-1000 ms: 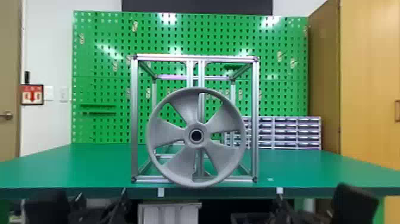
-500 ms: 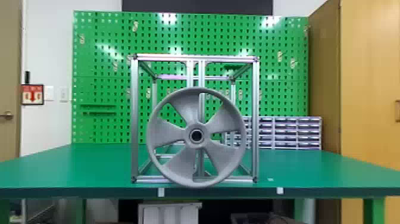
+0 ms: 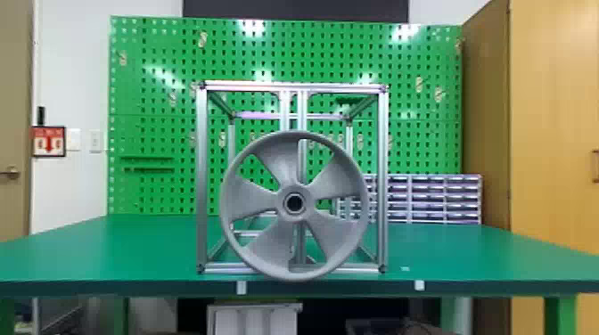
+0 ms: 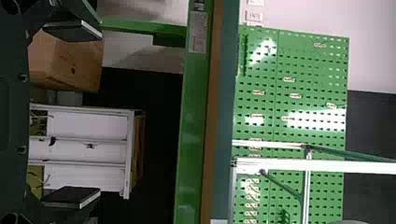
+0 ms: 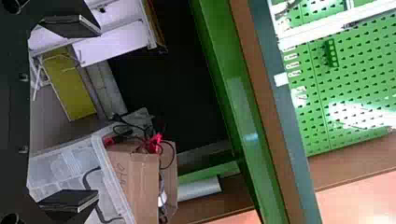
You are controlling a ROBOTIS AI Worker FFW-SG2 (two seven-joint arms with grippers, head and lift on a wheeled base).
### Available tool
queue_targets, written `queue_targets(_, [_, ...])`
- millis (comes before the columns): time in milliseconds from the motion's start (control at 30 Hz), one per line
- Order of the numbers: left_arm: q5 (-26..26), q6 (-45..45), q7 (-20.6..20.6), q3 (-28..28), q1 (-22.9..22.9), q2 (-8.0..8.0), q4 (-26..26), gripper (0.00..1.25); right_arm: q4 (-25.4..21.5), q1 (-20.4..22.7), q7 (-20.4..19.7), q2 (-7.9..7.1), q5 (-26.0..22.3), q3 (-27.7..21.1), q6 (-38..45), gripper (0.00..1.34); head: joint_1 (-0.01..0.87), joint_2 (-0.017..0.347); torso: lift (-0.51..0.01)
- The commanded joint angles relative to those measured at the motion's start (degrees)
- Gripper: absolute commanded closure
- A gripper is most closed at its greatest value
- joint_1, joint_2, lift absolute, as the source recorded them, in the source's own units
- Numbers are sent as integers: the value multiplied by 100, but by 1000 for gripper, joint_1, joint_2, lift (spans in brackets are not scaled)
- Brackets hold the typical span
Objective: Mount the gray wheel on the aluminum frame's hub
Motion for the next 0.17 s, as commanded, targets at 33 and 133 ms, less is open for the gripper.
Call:
queue_targets(33, [-1, -86, -53, -55, -12, -25, 136, 116, 253, -47, 2, 0, 54, 108, -249, 88, -5, 6, -499])
queue_targets(133, [-10, -112, -79, -73, -56, -25, 136, 116, 262, -74, 2, -35, 159, 160, -293, 87, -5, 6, -499])
